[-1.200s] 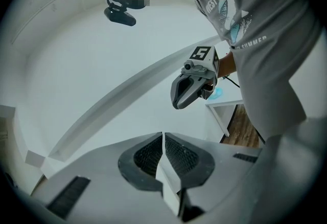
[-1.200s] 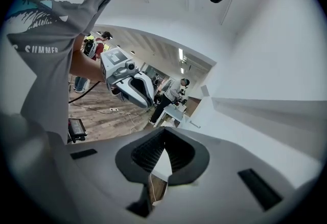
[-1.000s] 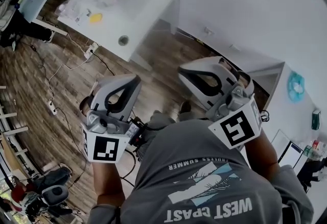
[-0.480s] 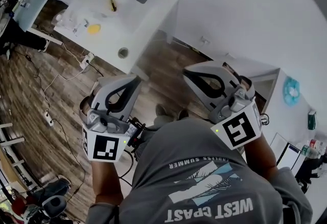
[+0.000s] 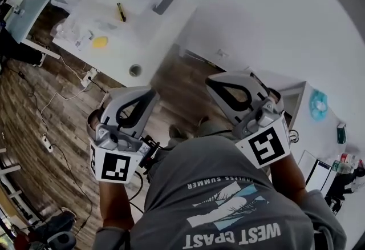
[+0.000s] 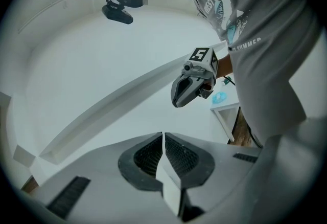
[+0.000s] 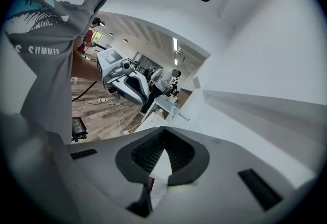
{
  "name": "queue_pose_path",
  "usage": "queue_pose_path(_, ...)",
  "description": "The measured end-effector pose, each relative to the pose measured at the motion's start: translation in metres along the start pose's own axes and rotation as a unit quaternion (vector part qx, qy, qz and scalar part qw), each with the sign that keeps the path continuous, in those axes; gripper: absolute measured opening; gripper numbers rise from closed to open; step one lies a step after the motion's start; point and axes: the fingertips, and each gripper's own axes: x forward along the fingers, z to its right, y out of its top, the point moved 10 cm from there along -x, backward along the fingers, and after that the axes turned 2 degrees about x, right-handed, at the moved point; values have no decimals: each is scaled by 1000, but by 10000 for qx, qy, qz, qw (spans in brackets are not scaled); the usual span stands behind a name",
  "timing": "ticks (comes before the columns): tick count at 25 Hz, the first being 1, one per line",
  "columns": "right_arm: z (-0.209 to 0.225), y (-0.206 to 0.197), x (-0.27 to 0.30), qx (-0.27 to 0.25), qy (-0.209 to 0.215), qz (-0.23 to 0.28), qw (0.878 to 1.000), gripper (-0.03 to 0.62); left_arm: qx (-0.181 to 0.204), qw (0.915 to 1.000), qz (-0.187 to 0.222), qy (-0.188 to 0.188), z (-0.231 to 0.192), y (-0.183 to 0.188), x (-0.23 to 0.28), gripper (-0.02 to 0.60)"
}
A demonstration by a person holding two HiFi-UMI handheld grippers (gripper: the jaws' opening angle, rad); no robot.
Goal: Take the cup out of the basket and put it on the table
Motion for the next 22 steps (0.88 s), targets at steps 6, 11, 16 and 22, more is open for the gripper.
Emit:
queue_pose_path(6,25,-18,14,61,87,92,9999,11,-10,9995,-311,-72,-12,-7,23,26)
queue_pose_path(11,56,-36,26,74,175,352,9992,11,-31,9980,-626,25,-20,-11,49,26)
queue_pose_path(16,92,-63,31,45,447,533,9976,11,-42,9953,-948,216,-17,-2,81,26)
queue_pose_path(22,121,-86,28,130,749,807,9938,11,-1,9927,-1158,344,-20,11,115,26)
